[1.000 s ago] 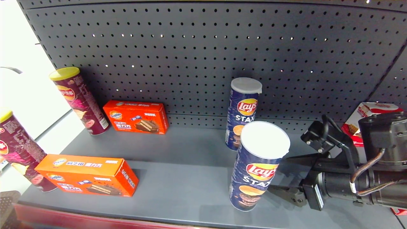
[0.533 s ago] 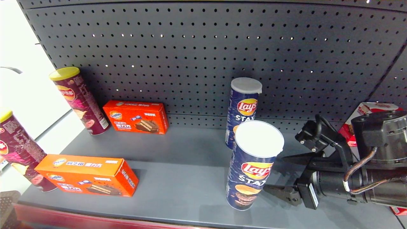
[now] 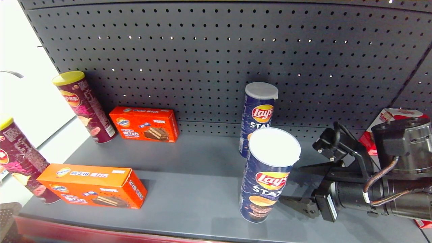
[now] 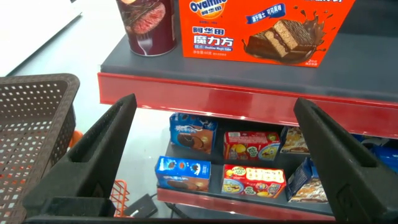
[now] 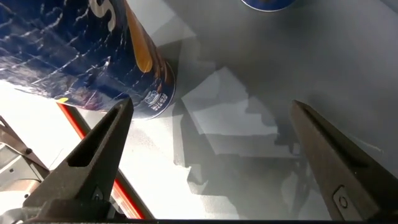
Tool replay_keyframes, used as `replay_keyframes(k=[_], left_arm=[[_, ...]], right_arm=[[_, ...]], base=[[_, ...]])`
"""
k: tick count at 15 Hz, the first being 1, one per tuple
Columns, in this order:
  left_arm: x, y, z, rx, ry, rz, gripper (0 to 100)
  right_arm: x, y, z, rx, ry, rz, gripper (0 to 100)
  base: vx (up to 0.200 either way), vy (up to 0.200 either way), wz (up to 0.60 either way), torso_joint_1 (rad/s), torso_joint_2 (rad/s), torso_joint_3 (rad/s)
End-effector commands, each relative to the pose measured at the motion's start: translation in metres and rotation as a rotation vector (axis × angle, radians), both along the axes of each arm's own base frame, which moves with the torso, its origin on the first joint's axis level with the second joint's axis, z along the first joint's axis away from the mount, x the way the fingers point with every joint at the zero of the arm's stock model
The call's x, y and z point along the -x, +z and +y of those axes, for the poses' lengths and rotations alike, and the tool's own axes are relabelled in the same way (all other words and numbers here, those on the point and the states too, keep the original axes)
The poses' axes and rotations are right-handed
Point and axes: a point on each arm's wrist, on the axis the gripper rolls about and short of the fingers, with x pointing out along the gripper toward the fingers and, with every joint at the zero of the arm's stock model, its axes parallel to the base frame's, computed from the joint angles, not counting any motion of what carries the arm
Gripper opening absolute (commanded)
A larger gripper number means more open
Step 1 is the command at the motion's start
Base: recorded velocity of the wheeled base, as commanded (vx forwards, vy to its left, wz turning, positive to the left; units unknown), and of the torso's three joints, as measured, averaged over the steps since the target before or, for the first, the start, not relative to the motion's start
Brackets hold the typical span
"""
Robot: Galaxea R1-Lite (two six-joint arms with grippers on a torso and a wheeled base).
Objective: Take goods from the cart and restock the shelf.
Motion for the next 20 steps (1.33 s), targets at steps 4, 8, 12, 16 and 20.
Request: replay_keyframes(k=[4,8,12,16,20], left_arm=[[0.000,0.000,0.000,0.000,0.001,0.002,100],[0.000,0.000,0.000,0.000,0.000,0.002,100],[0.000,0.000,0.000,-0.002,-0.002,0.002,100],[0.000,0.000,0.000,0.000,0.001,0.001,100],[0.000,0.000,0.000,-0.002,0.001,0.001,100]], right_arm=[[0.008,0.028,-0.037,-0.059,-0.148,-0.115,100],[0.044,0.060,-0.101,-0.131,-0.410,-0.305,100],[0.133,0.052,-0.133,-0.168,-0.630,-0.538,100],[0.184,0.015,-0.135,-0.181,-0.661,-0.604,100],[0.215,-0.052,-0.135,-0.210,-0.670,-0.545,100]], base=[[0.000,0.000,0.00,0.000,0.00,0.000],[0.000,0.000,0.00,0.000,0.00,0.000],[0.000,0.000,0.00,0.000,0.00,0.000],[0.000,0.000,0.00,0.000,0.00,0.000],[0.000,0.000,0.00,0.000,0.00,0.000]])
